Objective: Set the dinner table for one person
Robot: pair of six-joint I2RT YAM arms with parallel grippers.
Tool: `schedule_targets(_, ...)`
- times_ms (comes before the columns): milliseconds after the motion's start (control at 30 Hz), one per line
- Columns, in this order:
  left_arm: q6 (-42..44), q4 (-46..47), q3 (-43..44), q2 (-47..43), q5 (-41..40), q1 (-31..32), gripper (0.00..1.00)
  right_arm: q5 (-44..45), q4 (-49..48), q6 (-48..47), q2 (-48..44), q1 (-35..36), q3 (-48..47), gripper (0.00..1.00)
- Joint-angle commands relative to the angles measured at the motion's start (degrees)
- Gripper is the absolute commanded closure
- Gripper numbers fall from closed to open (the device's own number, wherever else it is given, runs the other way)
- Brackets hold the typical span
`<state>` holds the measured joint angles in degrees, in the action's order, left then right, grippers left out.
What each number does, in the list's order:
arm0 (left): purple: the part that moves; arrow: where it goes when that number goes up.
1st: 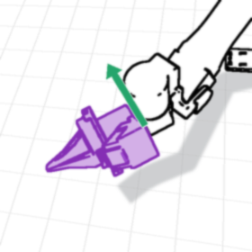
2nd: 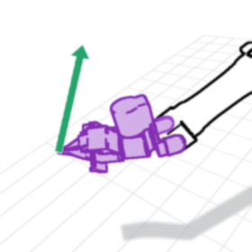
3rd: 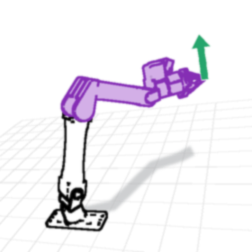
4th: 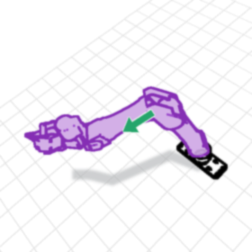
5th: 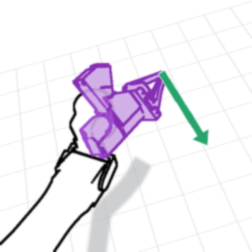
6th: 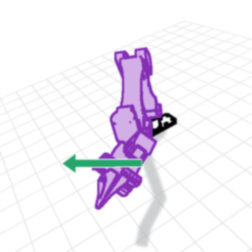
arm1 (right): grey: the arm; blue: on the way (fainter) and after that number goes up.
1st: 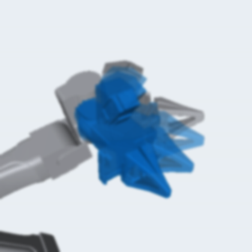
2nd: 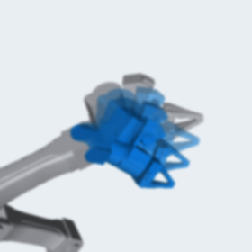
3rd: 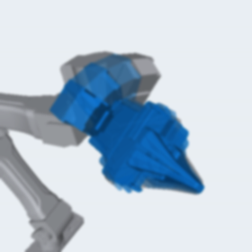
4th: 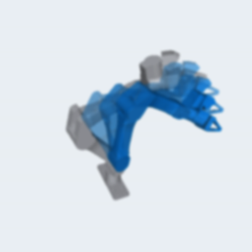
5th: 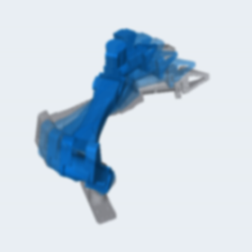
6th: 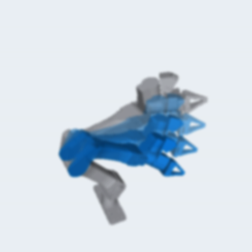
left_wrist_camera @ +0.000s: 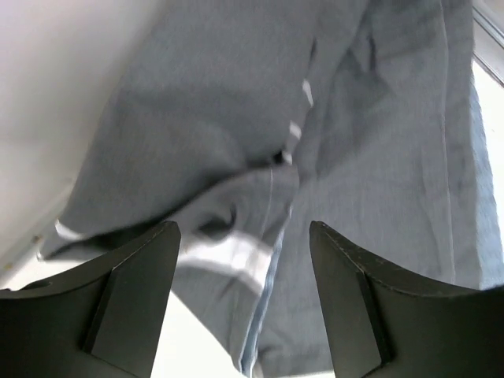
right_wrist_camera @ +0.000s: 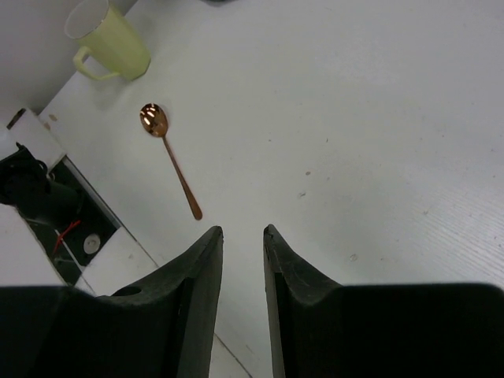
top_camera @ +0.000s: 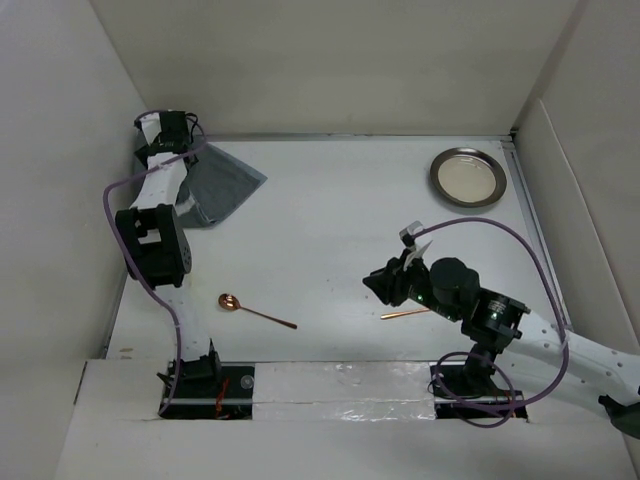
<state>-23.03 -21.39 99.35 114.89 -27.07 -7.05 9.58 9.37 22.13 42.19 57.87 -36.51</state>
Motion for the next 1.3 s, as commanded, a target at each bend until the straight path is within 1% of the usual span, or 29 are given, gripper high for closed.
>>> schedule_targets(0, 3.3, -0.9, 6.0, 3.8, -7.2, 0.9, 0.36, -2.6, -3.9, -1.7, 1.5, -0.2, 0.8, 0.67)
schedule_targets(67, 5.3, -1.8, 9.2, 6.3, -10.9, 3.0, 0.37, -3.3, -4.5, -2.0, 2.0, -0.2, 0.9, 0.67)
schedule_targets(133, 8.4, -2.3, 10.5, 9.2, -14.9, 4.1, 0.38, -3.1, -5.4, -2.5, 2.7, -0.2, 1.0, 0.67)
schedule_targets(267, 10.7, 0.1, 10.4, 9.8, -12.1, 4.1, 0.40, -2.9, -5.7, -3.0, 3.6, -0.2, 1.0, 0.67)
schedule_targets(433, 12.4, -1.4, 12.6, 13.0, -8.1, 4.1, 0.40, -3.2, -6.2, -2.7, 4.5, -0.2, 1.1, 0.67)
schedule_targets(567, 12.3, -2.8, 12.9, 15.1, -9.0, 4.1, 0.34, -3.2, -6.4, -3.2, 5.4, -0.2, 0.9, 0.67)
schedule_targets(667, 12.7, -2.3, 12.0, 15.2, -11.9, 4.1, 0.31, -3.0, -6.1, -3.5, 5.5, -0.2, 0.7, 0.67)
schedule_targets(733, 13.5, -1.1, 11.8, 15.1, -12.0, 4.1, 0.28, -3.0, -6.2, -3.5, 5.6, -0.2, 0.8, 0.67)
schedule_targets(900, 14.9, -1.0, 14.6, 16.9, -12.0, 2.9, 0.27, -3.5, -5.9, -3.4, 6.0, -0.2, 1.3, 0.67)
schedule_targets(1000, 15.3, -1.1, 14.6, 17.9, -11.9, 2.9, 0.36, -3.6, -5.9, -3.1, 6.1, -0.2, 1.5, 0.67)
schedule_targets(1033, 15.3, -1.2, 14.2, 18.0, -11.8, 2.9, 0.42, -3.4, -6.0, -3.0, 6.1, -0.2, 1.6, 0.67)
schedule_targets(1167, 14.9, -1.8, 13.7, 18.7, -11.7, 2.9, 0.48, -4.0, -7.3, -2.7, 6.4, -0.2, 2.1, 0.68)
schedule_targets(1200, 14.9, -1.8, 13.6, 18.7, -11.7, 2.9, 0.51, -4.1, -7.8, -2.9, 6.6, -0.2, 2.2, 0.67)
schedule_targets(1267, 14.9, -2.0, 13.7, 19.0, -12.0, 2.9, 0.61, -4.4, -8.0, -3.1, 7.5, -0.2, 2.1, 0.68)
